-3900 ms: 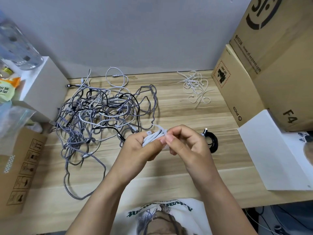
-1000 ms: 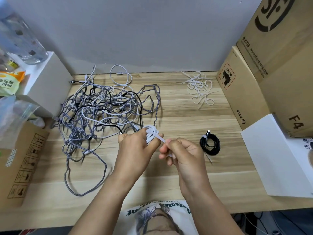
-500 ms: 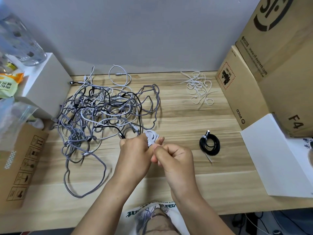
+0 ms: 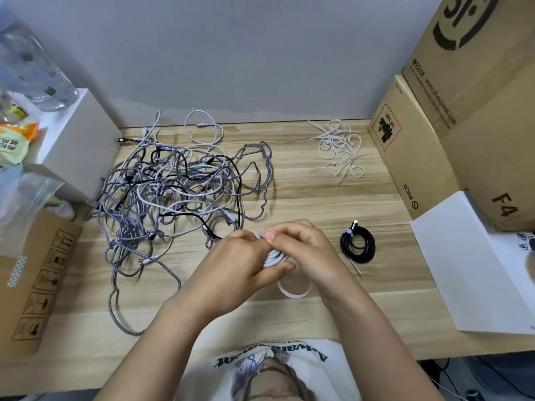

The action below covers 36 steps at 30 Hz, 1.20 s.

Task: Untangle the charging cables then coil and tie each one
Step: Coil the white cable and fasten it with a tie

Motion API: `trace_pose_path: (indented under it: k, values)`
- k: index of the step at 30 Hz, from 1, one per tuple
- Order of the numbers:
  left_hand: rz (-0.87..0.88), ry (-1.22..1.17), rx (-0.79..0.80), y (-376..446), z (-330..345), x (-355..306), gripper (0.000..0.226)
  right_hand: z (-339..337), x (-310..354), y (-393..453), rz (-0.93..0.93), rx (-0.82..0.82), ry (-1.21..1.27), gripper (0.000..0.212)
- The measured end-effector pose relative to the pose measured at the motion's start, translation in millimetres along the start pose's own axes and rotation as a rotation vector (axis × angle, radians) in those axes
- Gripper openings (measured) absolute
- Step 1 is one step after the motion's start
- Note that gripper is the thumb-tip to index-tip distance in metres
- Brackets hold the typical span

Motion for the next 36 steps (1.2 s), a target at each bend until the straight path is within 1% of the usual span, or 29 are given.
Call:
trace_pose_path:
  k: [2, 5, 6, 8, 11, 13, 16, 17, 19, 22, 24, 26, 28, 29, 31, 32, 34, 36]
  values:
    - [0.024, -0.004, -0.01, 0, 1, -2, 0.045, 2, 0, 2, 0.018, 0.058, 0.069, 0.008]
    - [0.011, -0.031, 0.015, -1, 5, -2, 0.061, 5, -6, 1, 0.087, 0.116, 0.283, 0.008]
    - [-0.009, -0.056, 0.025, -2, 5, -2, 0.062, 5, -5, 1, 0.09, 0.122, 0.332, 0.007]
    - [-0.049, -0.135, 0.03, -4, 5, 1, 0.052, 3, -3, 1, 0.065, 0.115, 0.375, 0.009]
    - [-0.053, -0.247, 0.009, -3, 1, 4, 0.032, 11, -3, -2, 0.047, 0.146, 0.485, 0.017]
    - [-0.046, -0.269, -0.003, -1, 0, 5, 0.028, 10, -1, 0, 0.018, 0.114, 0.546, 0.02]
    - [-0.056, -0.254, 0.002, -4, 2, 11, 0.024, -15, 10, 6, -0.063, -0.03, 0.669, 0.011]
    - [-0.069, -0.279, 0.002, -7, 3, 13, 0.025, -23, 15, 7, -0.084, -0.051, 0.718, 0.012]
    - [-0.101, -0.365, -0.015, -11, 6, 17, 0.034, -30, 21, 5, -0.095, -0.039, 0.796, 0.019]
    - [-0.181, -0.565, -0.009, -11, 15, 22, 0.046, -26, 24, 0, -0.085, -0.015, 0.852, 0.021]
    - [-0.24, -0.737, 0.008, -12, 23, 26, 0.045, -25, 27, -3, -0.082, -0.006, 0.879, 0.023]
    - [-0.275, -0.785, -0.015, -11, 30, 29, 0.041, -24, 32, -8, -0.104, 0.009, 0.851, 0.026]
    - [-0.331, -0.783, -0.082, -9, 34, 33, 0.039, -21, 36, -13, -0.131, 0.015, 0.799, 0.019]
    - [-0.362, -0.814, -0.125, -8, 36, 35, 0.038, -18, 37, -15, -0.139, 0.02, 0.786, 0.015]
    - [-0.382, -0.91, -0.173, -5, 38, 37, 0.037, -14, 37, -19, -0.139, 0.039, 0.786, 0.016]
    - [-0.376, -0.942, -0.178, -3, 38, 36, 0.038, -13, 36, -20, -0.136, 0.05, 0.791, 0.017]
    - [-0.369, -1.028, -0.161, -2, 37, 33, 0.036, -14, 37, -22, -0.135, 0.063, 0.805, 0.012]
    - [-0.397, -1.137, -0.162, -2, 37, 32, 0.033, -16, 39, -24, -0.137, 0.057, 0.811, 0.017]
Point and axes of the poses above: each hand's wrist, its own y-axis towards the middle knuckle, its own z-axis out of the palm, x = y × z, the point moved 7 cm from there along y, towards the middle knuckle, and after that the axes turned 3 degrees about z, right-handed, at the moved point
